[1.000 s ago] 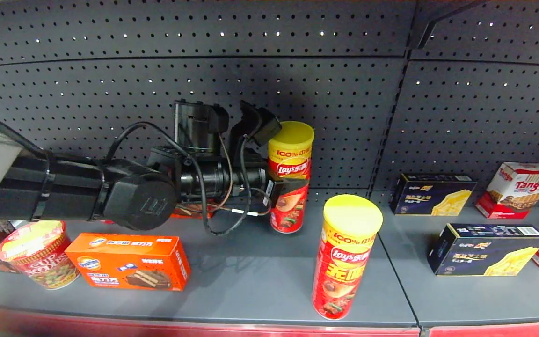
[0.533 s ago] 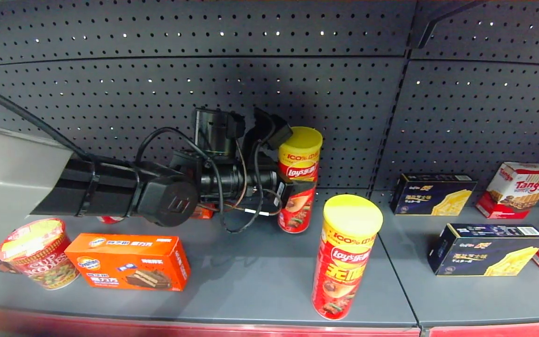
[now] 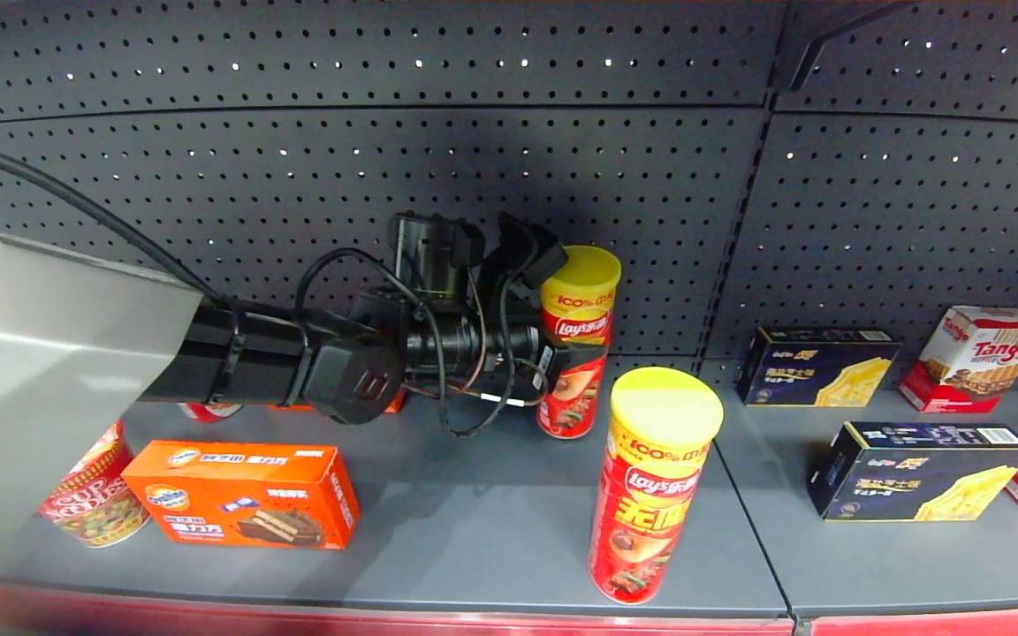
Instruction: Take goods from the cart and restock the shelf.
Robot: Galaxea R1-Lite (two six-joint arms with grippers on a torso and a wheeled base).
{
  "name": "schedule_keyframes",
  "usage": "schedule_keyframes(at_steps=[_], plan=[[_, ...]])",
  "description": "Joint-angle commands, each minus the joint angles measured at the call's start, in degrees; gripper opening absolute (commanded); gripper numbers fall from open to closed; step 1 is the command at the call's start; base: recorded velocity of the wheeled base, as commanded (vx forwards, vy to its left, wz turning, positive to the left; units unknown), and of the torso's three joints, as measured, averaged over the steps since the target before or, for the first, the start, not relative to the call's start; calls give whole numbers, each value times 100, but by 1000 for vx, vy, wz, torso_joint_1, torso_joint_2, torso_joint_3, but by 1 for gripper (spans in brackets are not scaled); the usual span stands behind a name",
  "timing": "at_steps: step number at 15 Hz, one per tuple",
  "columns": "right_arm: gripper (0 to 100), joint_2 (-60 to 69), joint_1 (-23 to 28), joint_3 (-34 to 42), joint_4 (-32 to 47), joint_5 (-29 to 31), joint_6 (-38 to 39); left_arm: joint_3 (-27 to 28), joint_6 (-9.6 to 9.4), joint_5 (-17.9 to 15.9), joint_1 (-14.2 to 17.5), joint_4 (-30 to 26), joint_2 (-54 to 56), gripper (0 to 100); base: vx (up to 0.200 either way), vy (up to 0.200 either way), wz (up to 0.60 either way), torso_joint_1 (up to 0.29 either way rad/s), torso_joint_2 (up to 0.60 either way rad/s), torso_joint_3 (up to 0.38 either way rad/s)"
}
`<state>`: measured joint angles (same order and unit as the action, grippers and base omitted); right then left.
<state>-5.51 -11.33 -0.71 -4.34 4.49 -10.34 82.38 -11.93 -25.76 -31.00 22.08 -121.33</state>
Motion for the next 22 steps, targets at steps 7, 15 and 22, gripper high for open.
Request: schedule_keyframes(at_steps=[7, 15, 22], plan=[[100, -3, -1, 0, 3, 0, 23, 102, -2, 1, -11, 7, -250, 0, 0, 0, 0, 0, 0, 0], [100, -11, -1, 0, 12, 0, 32, 261, -2, 9, -11, 7, -488, 0, 0, 0, 0, 0, 0, 0], [100, -11, -1, 0, 30, 0, 32, 296, -2, 18, -11, 7, -584, 0, 0, 0, 0, 0, 0, 0]])
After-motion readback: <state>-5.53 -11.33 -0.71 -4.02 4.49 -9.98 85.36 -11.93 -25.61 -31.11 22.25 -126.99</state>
